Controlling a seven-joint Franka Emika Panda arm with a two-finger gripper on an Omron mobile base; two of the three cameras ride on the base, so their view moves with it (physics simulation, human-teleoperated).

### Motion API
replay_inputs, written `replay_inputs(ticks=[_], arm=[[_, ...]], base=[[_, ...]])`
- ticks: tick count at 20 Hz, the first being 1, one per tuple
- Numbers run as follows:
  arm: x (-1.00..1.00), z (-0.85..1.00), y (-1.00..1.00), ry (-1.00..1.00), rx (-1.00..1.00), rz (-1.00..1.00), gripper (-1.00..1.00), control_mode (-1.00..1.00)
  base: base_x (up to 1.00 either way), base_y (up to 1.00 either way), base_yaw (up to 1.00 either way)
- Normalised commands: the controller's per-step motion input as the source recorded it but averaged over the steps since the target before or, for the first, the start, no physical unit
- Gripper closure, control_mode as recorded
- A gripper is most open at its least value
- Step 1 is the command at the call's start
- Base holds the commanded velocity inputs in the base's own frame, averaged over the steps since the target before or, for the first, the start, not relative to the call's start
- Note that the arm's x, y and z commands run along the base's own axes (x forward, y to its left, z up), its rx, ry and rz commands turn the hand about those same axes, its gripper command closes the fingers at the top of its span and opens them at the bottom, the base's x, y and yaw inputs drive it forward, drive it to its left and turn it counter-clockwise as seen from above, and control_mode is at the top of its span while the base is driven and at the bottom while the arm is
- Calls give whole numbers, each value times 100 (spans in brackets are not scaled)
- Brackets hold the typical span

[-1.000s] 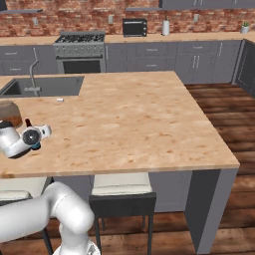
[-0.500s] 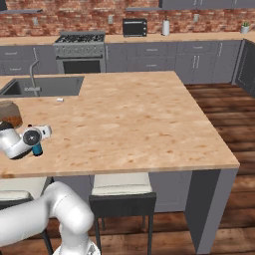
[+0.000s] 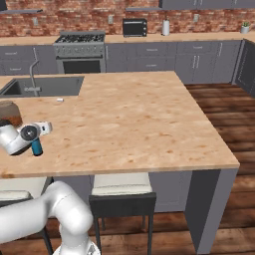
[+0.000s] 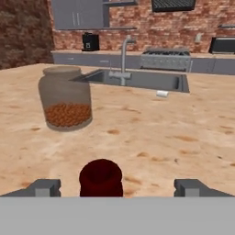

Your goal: Open the cabinet directly in front. Then move the beer and the mug to the dining counter with the jar on it.

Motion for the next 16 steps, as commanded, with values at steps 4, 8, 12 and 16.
replay_inputs(ticks=[4, 8, 12, 16], arm=[[4, 97, 11, 5, 0, -9, -100, -100], [-1, 100, 1, 8, 0, -11, -100, -100], [-21, 100, 0, 20, 1, -14, -100, -100], [-77, 89, -11, 48, 0, -18, -100, -100]], base=[[0, 0, 0], [0, 0, 0], [0, 0, 0], [0, 0, 0]])
